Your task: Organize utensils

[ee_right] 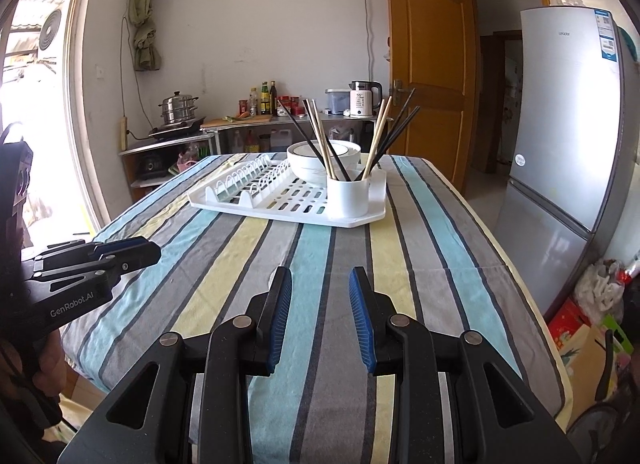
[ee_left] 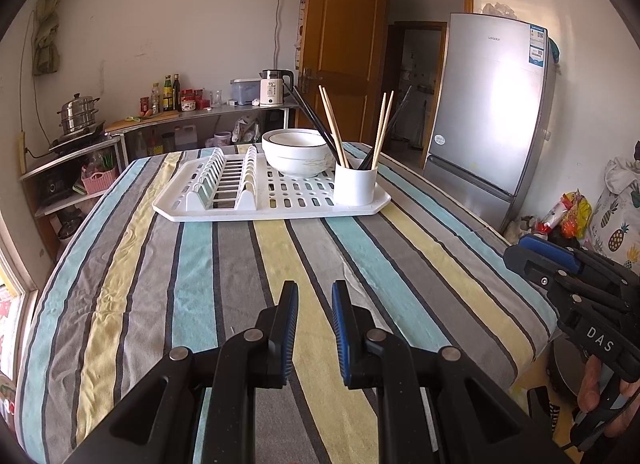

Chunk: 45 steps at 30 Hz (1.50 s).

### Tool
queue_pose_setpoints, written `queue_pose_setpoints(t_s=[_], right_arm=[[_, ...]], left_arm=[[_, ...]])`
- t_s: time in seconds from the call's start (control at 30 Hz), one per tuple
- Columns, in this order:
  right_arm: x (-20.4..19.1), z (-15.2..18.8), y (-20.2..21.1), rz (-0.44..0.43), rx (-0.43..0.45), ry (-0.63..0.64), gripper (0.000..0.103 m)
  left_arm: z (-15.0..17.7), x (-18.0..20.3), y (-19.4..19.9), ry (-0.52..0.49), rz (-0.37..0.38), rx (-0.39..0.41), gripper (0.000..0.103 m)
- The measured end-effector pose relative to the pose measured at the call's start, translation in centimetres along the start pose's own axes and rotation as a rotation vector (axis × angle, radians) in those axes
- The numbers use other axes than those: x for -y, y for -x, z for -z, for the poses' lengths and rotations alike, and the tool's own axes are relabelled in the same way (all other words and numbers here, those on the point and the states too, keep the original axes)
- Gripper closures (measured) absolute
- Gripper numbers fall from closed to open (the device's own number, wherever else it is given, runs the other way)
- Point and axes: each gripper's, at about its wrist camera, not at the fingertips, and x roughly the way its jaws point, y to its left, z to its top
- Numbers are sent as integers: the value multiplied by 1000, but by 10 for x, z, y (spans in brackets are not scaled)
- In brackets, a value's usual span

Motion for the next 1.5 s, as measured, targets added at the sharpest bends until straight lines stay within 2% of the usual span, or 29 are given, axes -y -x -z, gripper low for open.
queue_pose_setpoints(t_s=[0.5, 1.5], right_arm=[[7, 2, -11, 8, -24, -9, 72], [10, 2, -17, 9, -36, -11, 72]], left_arm=[[4, -2, -16, 0, -23, -23, 85], [10, 2, -25, -23, -15, -33, 83]])
